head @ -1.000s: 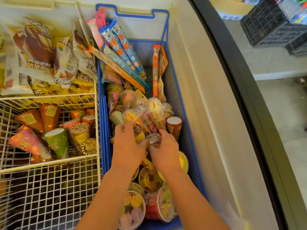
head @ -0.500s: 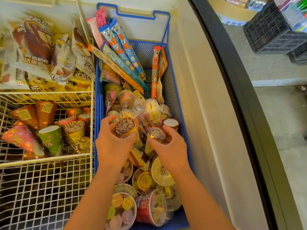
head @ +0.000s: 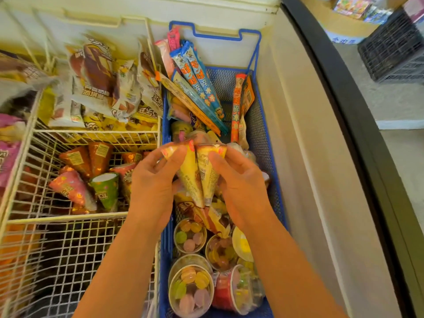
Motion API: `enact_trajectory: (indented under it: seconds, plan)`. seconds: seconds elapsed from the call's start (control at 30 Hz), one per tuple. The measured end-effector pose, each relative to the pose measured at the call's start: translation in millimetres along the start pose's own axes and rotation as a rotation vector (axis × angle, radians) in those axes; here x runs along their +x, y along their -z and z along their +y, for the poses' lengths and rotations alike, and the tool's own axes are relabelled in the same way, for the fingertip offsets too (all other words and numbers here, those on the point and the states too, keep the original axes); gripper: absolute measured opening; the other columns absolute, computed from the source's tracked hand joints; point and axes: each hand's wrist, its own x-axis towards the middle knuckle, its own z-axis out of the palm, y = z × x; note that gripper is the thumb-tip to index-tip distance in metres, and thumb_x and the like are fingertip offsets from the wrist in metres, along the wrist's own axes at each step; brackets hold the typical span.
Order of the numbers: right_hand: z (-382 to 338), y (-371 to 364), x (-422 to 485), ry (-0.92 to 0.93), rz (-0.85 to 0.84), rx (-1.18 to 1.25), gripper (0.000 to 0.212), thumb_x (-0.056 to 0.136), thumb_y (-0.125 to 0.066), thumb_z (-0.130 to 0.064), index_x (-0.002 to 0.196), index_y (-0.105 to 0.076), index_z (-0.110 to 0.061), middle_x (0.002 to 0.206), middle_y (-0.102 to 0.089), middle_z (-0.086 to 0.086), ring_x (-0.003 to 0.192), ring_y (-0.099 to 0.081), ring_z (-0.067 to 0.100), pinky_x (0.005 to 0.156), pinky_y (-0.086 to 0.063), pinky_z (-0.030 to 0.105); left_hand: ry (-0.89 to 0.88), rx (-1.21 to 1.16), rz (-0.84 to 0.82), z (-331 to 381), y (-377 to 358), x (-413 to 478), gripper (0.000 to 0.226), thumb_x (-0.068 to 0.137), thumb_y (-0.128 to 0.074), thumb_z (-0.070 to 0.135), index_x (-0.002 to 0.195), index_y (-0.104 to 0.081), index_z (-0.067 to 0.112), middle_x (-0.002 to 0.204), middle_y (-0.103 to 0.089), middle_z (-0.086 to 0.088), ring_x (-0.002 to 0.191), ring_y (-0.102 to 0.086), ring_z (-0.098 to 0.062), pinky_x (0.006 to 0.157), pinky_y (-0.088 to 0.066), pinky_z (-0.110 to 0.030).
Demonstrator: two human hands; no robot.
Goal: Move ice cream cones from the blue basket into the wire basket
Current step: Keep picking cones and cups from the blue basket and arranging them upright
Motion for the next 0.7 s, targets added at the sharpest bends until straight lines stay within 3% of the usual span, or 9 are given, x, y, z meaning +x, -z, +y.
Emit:
enact_trajectory:
  seconds: [0.1,0.17,0.23,0.3,0.4,0.47,0.53,0.63,0.7]
  plan:
    - [23.2,-29.9,-1.2,-0.081,-0.022,0.052,0.026,0.089,-0.069,-0.022,0.112,-0.071,-0.011,0.113,-0.073,0.012,0.111,-0.067,0.031,0.101,-0.049,0.055,0.059,0.052,0.062,1.4,22.2,-6.8,0.038,0.080,-0.065,0.048,0.097,-0.074,0.015,0.085,-0.077,-0.003,0.079,-0.074,-0.015,0.065,-0.058,-0.028]
    - [37.7,-49.7,-3.1,-0.111,-0.046,0.055,0.023,0.088,-0.070,-0.023,0.108,-0.073,-0.012,0.111,-0.074,0.012,0.109,-0.068,0.031,0.099,-0.050,0.054,0.084,0.101,0.103,3.4,41.3,-10.2,0.039,0.081,-0.064,0.049,0.103,-0.074,0.018,0.098,-0.078,-0.007,0.093,-0.074,-0.023,0.082,-0.059,-0.040]
    - [47.2,-74.1,-2.4,-0.140,-0.100,0.058,0.022,0.088,-0.070,-0.024,0.108,-0.074,-0.015,0.110,-0.074,0.011,0.108,-0.068,0.030,0.096,-0.054,0.049,0.077,0.137,0.140,9.5,67.9,-9.0,0.027,0.090,-0.064,0.038,0.109,-0.072,0.021,0.106,-0.077,-0.009,0.103,-0.072,-0.029,0.096,-0.053,-0.053]
    - [51.7,-100.4,1.9,-0.155,-0.139,0.010,0.023,0.086,-0.071,-0.025,0.109,-0.073,-0.020,0.109,-0.075,0.004,0.107,-0.069,0.025,0.093,-0.055,0.045,0.051,0.164,0.182,16.8,94.8,-4.7,0.019,0.093,-0.063,0.025,0.110,-0.071,0.026,0.109,-0.076,-0.008,0.104,-0.071,-0.031,0.094,-0.053,-0.057]
    - [56.1,-136.9,16.1,-0.123,-0.126,-0.167,0.030,0.085,-0.073,-0.027,0.115,-0.069,-0.027,0.108,-0.074,-0.007,0.104,-0.068,0.009,0.093,-0.056,0.036,-0.003,0.221,0.225,27.9,127.8,5.9,0.029,0.090,-0.066,0.021,0.118,-0.066,0.029,0.112,-0.073,-0.005,0.103,-0.071,-0.027,0.082,-0.058,-0.049]
    - [55.6,-151.7,26.0,-0.095,-0.129,-0.281,0.039,0.084,-0.073,-0.032,0.122,-0.064,-0.028,0.109,-0.071,-0.014,0.100,-0.065,-0.004,0.083,-0.055,0.018,-0.023,0.273,0.256,31.9,138.9,14.6,0.042,0.083,-0.069,0.024,0.124,-0.061,0.029,0.116,-0.071,-0.003,0.107,-0.069,-0.023,0.084,-0.057,-0.043]
    - [55.4,-161.6,37.4,-0.064,-0.132,-0.383,0.043,0.084,-0.073,-0.035,0.125,-0.061,-0.030,0.110,-0.069,-0.019,0.097,-0.062,-0.011,0.076,-0.053,0.009,-0.017,0.271,0.274,34.1,146.0,26.6,0.052,0.076,-0.072,0.024,0.125,-0.058,0.031,0.116,-0.071,0.000,0.109,-0.069,-0.018,0.087,-0.056,-0.040]
    - [56.8,-164.7,57.1,-0.020,-0.101,-0.477,0.020,0.085,-0.071,-0.034,0.100,-0.063,-0.044,0.095,-0.066,-0.028,0.086,-0.061,-0.017,0.074,-0.050,0.009,0.042,0.299,0.289,32.4,148.1,48.6,0.056,0.071,-0.077,0.024,0.123,-0.058,0.031,0.114,-0.072,0.002,0.107,-0.069,-0.017,0.093,-0.055,-0.044]
    - [60.9,-164.8,71.1,-0.004,-0.069,-0.553,0.016,0.087,-0.068,-0.035,0.103,-0.063,-0.039,0.097,-0.066,-0.023,0.089,-0.063,-0.009,0.078,-0.050,0.016,0.084,0.365,0.288,29.1,147.9,64.0,0.060,0.070,-0.079,0.026,0.125,-0.055,0.028,0.119,-0.069,-0.001,0.113,-0.066,-0.021,0.098,-0.052,-0.049]
